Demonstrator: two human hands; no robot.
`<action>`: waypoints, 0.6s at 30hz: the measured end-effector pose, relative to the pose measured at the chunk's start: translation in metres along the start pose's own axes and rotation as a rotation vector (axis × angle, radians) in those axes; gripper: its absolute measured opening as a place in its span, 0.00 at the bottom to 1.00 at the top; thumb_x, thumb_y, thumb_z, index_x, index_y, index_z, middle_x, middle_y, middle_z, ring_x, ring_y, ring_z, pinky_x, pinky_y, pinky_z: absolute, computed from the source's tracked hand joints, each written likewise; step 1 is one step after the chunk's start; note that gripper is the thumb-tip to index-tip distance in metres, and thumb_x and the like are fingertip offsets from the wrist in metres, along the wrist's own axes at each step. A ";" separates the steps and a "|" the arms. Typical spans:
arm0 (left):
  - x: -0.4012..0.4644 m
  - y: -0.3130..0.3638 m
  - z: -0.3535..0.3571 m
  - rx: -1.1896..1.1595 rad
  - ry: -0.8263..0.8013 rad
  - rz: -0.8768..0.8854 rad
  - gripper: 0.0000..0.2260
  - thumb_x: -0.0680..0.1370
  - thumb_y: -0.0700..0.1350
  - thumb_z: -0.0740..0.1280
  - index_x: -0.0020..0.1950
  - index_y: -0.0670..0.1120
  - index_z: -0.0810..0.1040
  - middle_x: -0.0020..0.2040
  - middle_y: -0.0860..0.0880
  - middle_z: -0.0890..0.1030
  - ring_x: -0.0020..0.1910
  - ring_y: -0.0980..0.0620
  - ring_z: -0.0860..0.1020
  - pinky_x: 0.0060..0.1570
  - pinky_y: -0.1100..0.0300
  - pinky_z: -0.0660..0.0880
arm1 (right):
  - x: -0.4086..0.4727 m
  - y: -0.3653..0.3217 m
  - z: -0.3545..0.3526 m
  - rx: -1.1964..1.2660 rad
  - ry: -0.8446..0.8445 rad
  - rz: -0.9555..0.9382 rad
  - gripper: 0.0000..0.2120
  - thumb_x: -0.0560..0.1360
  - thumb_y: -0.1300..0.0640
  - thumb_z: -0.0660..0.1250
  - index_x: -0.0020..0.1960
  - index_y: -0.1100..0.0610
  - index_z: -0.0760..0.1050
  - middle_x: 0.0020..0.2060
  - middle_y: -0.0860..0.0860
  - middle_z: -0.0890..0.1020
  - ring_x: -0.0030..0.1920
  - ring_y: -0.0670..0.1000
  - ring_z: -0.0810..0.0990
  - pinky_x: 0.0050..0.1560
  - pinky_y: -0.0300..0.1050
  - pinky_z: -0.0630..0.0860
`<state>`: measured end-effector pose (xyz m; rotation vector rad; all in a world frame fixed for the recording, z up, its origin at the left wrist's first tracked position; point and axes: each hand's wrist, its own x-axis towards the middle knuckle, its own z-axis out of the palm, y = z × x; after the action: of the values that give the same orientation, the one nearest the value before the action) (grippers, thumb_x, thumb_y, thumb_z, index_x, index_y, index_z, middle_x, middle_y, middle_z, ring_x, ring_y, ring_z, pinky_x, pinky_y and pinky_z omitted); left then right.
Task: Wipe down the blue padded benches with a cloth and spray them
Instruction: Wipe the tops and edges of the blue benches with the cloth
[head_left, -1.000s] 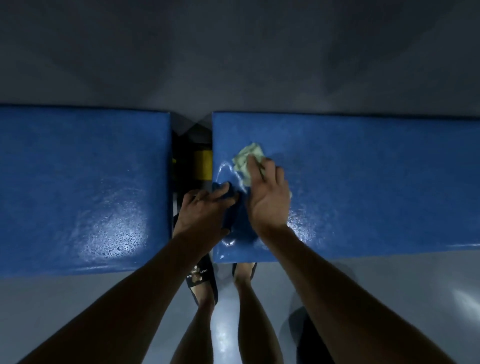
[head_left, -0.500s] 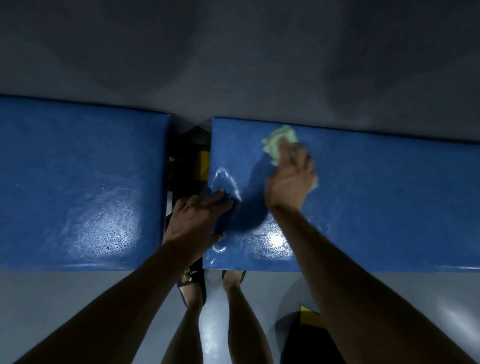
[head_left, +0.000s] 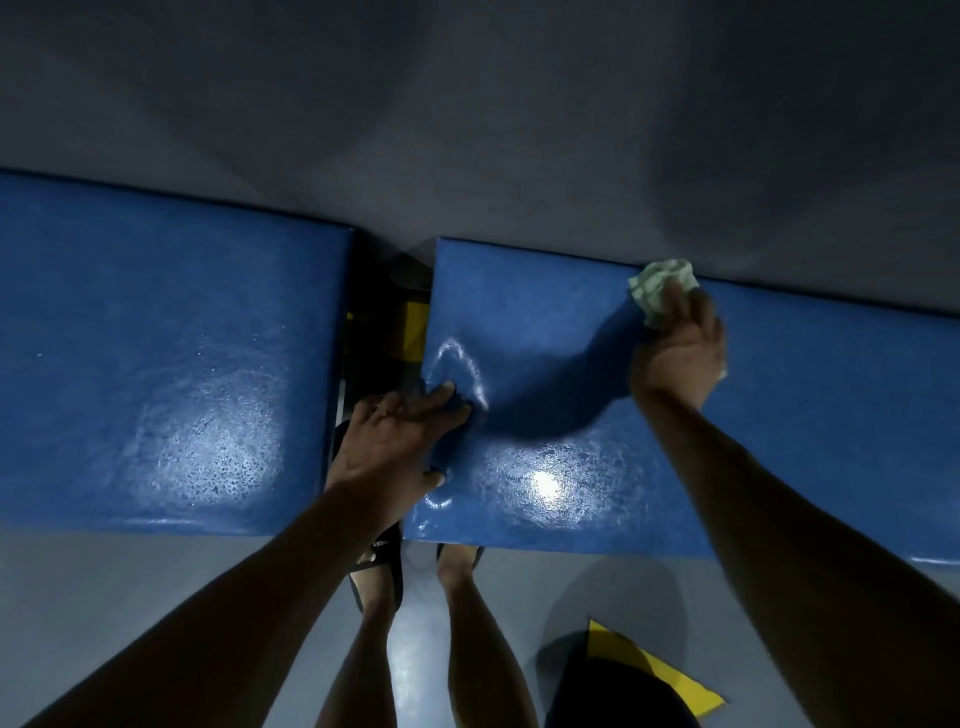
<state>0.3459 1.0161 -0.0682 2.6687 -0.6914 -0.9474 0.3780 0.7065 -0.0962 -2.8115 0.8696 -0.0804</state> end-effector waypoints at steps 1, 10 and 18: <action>-0.001 0.000 -0.001 -0.002 0.001 -0.003 0.38 0.74 0.57 0.70 0.78 0.64 0.52 0.80 0.61 0.50 0.71 0.48 0.64 0.71 0.51 0.57 | -0.006 -0.024 0.006 0.012 0.018 -0.007 0.29 0.65 0.61 0.63 0.66 0.52 0.77 0.64 0.55 0.78 0.56 0.63 0.77 0.55 0.54 0.73; -0.002 0.003 0.000 0.000 0.017 -0.019 0.38 0.73 0.55 0.71 0.78 0.63 0.53 0.80 0.61 0.51 0.71 0.48 0.64 0.71 0.52 0.57 | -0.006 -0.062 0.002 -0.106 -0.155 -0.661 0.31 0.67 0.60 0.58 0.70 0.48 0.73 0.67 0.50 0.76 0.57 0.60 0.77 0.55 0.52 0.74; -0.004 0.000 0.005 -0.066 0.039 -0.016 0.37 0.73 0.55 0.71 0.77 0.63 0.55 0.80 0.61 0.51 0.69 0.48 0.65 0.70 0.52 0.57 | -0.009 -0.047 -0.003 0.000 -0.057 -0.182 0.30 0.62 0.61 0.60 0.64 0.50 0.78 0.64 0.52 0.78 0.56 0.62 0.76 0.58 0.53 0.72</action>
<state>0.3398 1.0182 -0.0697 2.6312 -0.6208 -0.9029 0.3957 0.7489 -0.0838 -2.8711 0.5994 -0.0268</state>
